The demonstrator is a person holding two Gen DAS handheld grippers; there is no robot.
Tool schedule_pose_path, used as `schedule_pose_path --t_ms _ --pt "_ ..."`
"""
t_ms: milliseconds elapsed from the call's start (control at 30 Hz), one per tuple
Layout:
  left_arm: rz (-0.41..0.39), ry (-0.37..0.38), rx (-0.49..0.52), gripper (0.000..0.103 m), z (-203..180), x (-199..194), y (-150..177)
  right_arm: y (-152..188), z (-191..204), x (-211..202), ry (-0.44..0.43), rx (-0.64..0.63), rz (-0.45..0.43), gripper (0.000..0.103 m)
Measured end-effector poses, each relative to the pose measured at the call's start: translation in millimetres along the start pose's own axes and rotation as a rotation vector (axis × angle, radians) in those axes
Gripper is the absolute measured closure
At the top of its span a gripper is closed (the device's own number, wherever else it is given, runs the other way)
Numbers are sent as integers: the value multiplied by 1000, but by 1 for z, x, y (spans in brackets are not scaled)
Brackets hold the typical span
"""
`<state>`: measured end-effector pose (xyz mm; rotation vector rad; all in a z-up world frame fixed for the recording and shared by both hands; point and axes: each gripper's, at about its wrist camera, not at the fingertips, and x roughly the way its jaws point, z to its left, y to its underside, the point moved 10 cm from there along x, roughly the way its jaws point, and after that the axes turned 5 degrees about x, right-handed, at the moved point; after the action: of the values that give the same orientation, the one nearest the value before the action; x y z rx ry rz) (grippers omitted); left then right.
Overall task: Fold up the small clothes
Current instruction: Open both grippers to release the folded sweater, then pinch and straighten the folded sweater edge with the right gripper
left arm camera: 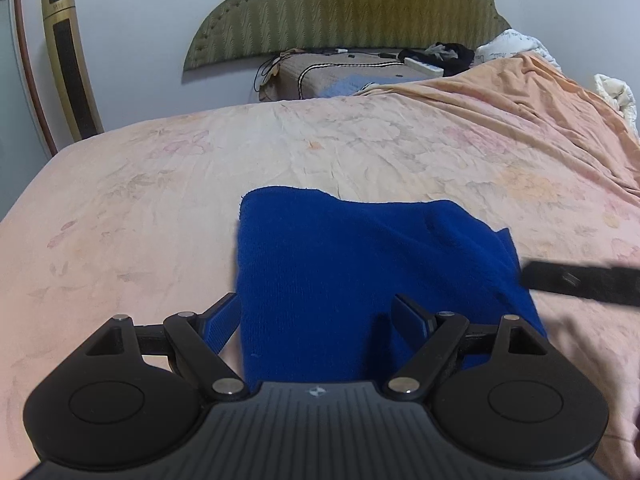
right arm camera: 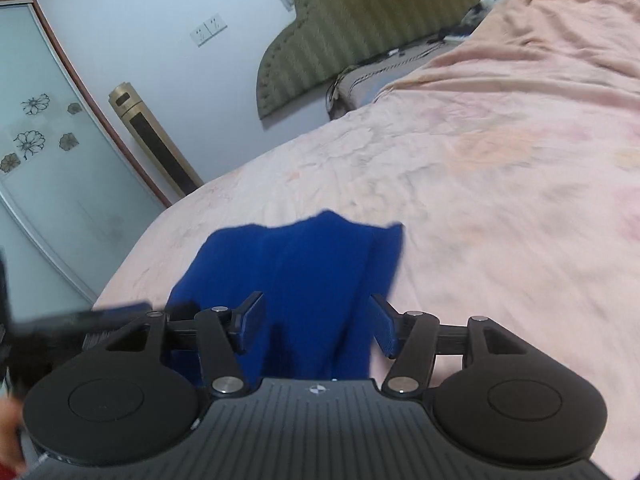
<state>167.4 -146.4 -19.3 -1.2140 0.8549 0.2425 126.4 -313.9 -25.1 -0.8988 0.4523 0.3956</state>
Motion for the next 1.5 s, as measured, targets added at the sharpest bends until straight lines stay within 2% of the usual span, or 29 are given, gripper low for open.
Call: schedule_pose_path --t_ms 67,100,167,200,300,367,500,600,633,700,733,833,933,967,1000,1033,1100,1200,1267,1367,1433,1500 --pt "2 -2 -2 20 0 5 -2 -5 -9 22 25 57 41 39" --pt "1 0 -2 20 0 6 -2 -5 -11 29 23 76 49 48" --pt "5 0 -1 20 0 11 -3 -7 -14 36 -2 112 50 84" --pt "8 -3 3 20 -1 13 -3 -8 -15 37 -13 123 51 94" --pt "10 -20 3 20 -1 19 -5 -15 -16 26 13 93 -17 96" --pt "6 -14 -6 20 -3 21 -8 -22 -18 21 52 65 -52 96" --pt "22 -38 6 16 -6 31 -8 -20 -26 36 120 37 -37 95" --pt "13 -35 11 16 -7 27 -8 -19 -27 29 146 63 -51 84" --pt "12 -29 9 16 -7 25 -7 -19 -24 21 159 43 -74 81" --pt "16 -26 3 16 -5 23 -5 -16 -11 -1 180 -28 -123 67" --pt "19 -26 -2 16 -4 23 -4 -12 -1 -9 172 -69 -135 67" --pt "21 -21 -24 16 -4 19 -2 9 26 -22 124 -178 -101 66" --pt "22 -23 -21 16 -5 15 1 29 22 -9 161 -212 -21 65" --pt "26 -26 -15 16 -6 13 2 33 15 -3 196 -210 -4 60" --pt "27 -26 -11 16 -6 11 3 35 7 0 225 -195 2 60" --pt "26 -26 -6 16 -7 9 4 35 2 0 231 -169 -1 56" --pt "24 -32 -1 16 -6 4 6 33 0 -9 212 -116 -27 56" --pt "27 -26 -2 16 -9 0 10 34 7 -29 183 -110 -87 56" --pt "32 -24 0 16 -12 -2 13 41 5 -27 181 -111 -64 55" --pt "34 -28 14 16 -16 -7 17 54 -10 -18 244 -114 0 54" --pt "14 -19 22 16 -16 -17 19 54 -13 -28 234 -59 -33 49" --pt "0 -26 24 16 -14 -24 23 51 -13 -41 229 -36 -76 47"
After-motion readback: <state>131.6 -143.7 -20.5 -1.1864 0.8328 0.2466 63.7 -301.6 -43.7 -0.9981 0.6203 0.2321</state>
